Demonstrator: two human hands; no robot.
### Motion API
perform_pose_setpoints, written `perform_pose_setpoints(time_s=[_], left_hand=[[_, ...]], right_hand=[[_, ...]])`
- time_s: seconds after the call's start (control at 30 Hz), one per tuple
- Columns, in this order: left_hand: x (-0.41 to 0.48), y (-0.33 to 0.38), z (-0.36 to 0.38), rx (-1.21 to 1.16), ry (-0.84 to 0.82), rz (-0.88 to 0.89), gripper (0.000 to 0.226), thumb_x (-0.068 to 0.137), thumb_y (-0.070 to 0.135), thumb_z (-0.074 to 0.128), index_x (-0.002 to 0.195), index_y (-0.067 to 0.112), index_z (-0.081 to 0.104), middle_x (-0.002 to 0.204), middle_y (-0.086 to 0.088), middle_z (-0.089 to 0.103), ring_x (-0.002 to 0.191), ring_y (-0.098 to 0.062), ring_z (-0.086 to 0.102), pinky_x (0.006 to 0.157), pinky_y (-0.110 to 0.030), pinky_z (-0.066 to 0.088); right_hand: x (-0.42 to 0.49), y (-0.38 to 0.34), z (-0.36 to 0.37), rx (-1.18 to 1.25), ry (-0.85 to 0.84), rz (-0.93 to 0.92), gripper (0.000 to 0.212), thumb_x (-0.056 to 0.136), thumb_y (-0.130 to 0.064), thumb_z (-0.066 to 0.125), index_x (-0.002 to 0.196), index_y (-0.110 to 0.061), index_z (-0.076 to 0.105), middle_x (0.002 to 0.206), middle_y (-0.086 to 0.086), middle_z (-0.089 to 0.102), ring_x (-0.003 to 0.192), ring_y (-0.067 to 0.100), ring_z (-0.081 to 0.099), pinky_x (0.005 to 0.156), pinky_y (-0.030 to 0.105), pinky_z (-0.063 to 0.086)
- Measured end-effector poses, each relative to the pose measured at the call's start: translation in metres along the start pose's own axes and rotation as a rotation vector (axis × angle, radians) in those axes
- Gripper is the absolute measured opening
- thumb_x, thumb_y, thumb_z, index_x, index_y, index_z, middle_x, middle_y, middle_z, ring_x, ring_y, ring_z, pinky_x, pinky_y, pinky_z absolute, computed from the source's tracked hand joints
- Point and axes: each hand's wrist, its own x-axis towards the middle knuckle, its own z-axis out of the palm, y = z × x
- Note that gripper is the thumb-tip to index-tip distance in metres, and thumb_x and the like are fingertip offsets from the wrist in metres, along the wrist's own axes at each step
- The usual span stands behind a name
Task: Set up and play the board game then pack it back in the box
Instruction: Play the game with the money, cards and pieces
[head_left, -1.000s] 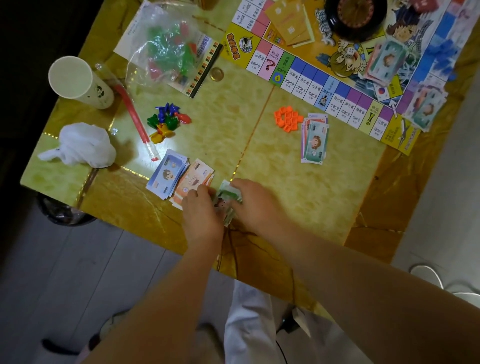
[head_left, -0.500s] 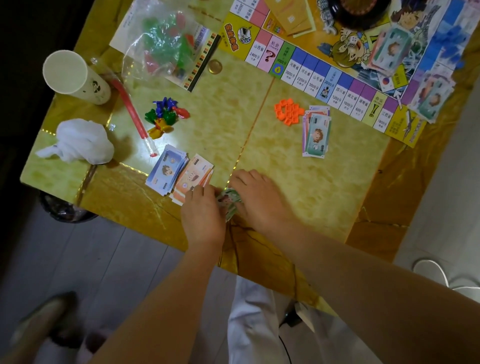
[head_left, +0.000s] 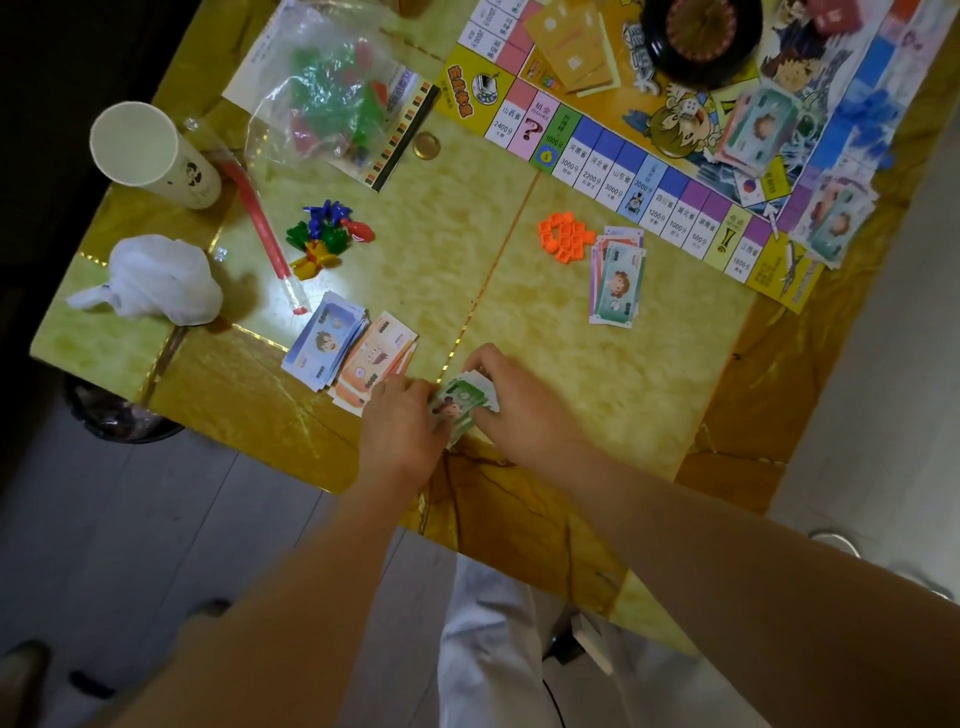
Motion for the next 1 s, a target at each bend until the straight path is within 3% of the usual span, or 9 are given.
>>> perform_pose_setpoints(time_s=[0.2, 0.3, 0.4, 0.5, 0.57, 0.67, 0.8, 0.9, 1.0], left_hand=[[0.003, 0.031, -0.021, -0.436, -0.15, -0.116, 0.021, 0.078, 0.014, 0.071, 0.079, 0.019, 0.051, 0.071, 0.003, 0.055, 0.068, -0.018, 0.052, 0.051, -0.027, 0.034], [0.003, 0.056, -0.035, -0.735, -0.429, -0.172, 0.015, 0.083, 0.004, 0.067, 0.094, 0.014, 0.063, 0.086, -0.005, 0.068, 0.08, -0.021, 0.062, 0.067, -0.027, 0.05], [0.009, 0.085, -0.04, -0.865, -0.56, -0.265, 0.009, 0.089, 0.007, 0.06, 0.097, 0.01, 0.065, 0.091, -0.009, 0.068, 0.084, -0.023, 0.063, 0.07, -0.029, 0.05], [0.019, 0.114, -0.032, -1.109, -0.524, -0.311, 0.012, 0.093, 0.003, 0.055, 0.092, 0.009, 0.065, 0.086, -0.008, 0.07, 0.081, -0.022, 0.065, 0.071, -0.028, 0.054], [0.026, 0.132, -0.026, -1.19, -0.453, -0.333, 0.015, 0.093, 0.001, 0.054, 0.091, 0.009, 0.066, 0.081, -0.008, 0.072, 0.075, -0.021, 0.069, 0.072, -0.031, 0.057], [0.04, 0.157, -0.019, -1.209, -0.361, -0.36, 0.011, 0.092, 0.001, 0.057, 0.09, 0.007, 0.066, 0.082, -0.01, 0.072, 0.071, -0.021, 0.069, 0.072, -0.033, 0.058], [0.053, 0.19, -0.014, -1.245, -0.295, -0.392, 0.009, 0.087, 0.0, 0.064, 0.086, 0.008, 0.068, 0.078, -0.011, 0.071, 0.069, -0.021, 0.067, 0.069, -0.033, 0.058], [0.058, 0.201, -0.012, -1.377, -0.288, -0.403, 0.011, 0.089, 0.005, 0.06, 0.095, 0.008, 0.069, 0.083, -0.013, 0.071, 0.073, -0.023, 0.068, 0.069, -0.033, 0.058], [0.062, 0.207, -0.01, -1.459, -0.271, -0.484, 0.016, 0.091, 0.002, 0.056, 0.1, 0.01, 0.066, 0.081, -0.009, 0.074, 0.071, -0.02, 0.071, 0.065, -0.033, 0.059]], right_hand=[[-0.006, -0.003, -0.043, 0.237, -0.049, 0.103, 0.05, 0.078, -0.012, 0.07, 0.1, -0.038, 0.034, 0.093, -0.004, 0.067, 0.078, 0.02, 0.066, 0.067, 0.052, 0.054], [-0.006, 0.002, -0.072, 0.286, -0.112, 0.17, 0.048, 0.075, -0.013, 0.072, 0.101, -0.036, 0.039, 0.098, -0.002, 0.067, 0.08, 0.022, 0.066, 0.069, 0.051, 0.055], [-0.007, 0.011, -0.098, 0.347, -0.147, 0.208, 0.045, 0.076, -0.011, 0.073, 0.101, -0.033, 0.044, 0.102, 0.001, 0.068, 0.086, 0.024, 0.067, 0.074, 0.047, 0.057], [-0.004, 0.021, -0.12, 0.552, -0.084, 0.262, 0.041, 0.081, 0.002, 0.07, 0.111, -0.016, 0.048, 0.107, 0.009, 0.067, 0.09, 0.02, 0.066, 0.074, 0.037, 0.057], [0.0, 0.027, -0.132, 0.671, 0.024, 0.339, 0.043, 0.081, -0.005, 0.075, 0.116, -0.01, 0.051, 0.11, 0.01, 0.065, 0.088, 0.015, 0.063, 0.068, 0.024, 0.055], [0.006, 0.04, -0.147, 0.697, 0.05, 0.45, 0.04, 0.079, -0.025, 0.079, 0.106, -0.004, 0.058, 0.098, 0.008, 0.068, 0.064, 0.007, 0.062, 0.055, 0.019, 0.051], [0.016, 0.062, -0.168, 0.693, 0.007, 0.456, 0.034, 0.08, -0.021, 0.077, 0.101, 0.004, 0.067, 0.08, 0.007, 0.069, 0.043, 0.003, 0.057, 0.045, 0.019, 0.048], [0.024, 0.075, -0.179, 0.697, 0.031, 0.46, 0.027, 0.08, -0.016, 0.077, 0.1, 0.0, 0.07, 0.089, 0.011, 0.071, 0.053, 0.008, 0.061, 0.054, 0.025, 0.052], [0.028, 0.083, -0.182, 0.666, -0.002, 0.447, 0.024, 0.083, -0.014, 0.074, 0.104, -0.004, 0.072, 0.101, 0.01, 0.073, 0.08, 0.019, 0.071, 0.073, 0.037, 0.059]])
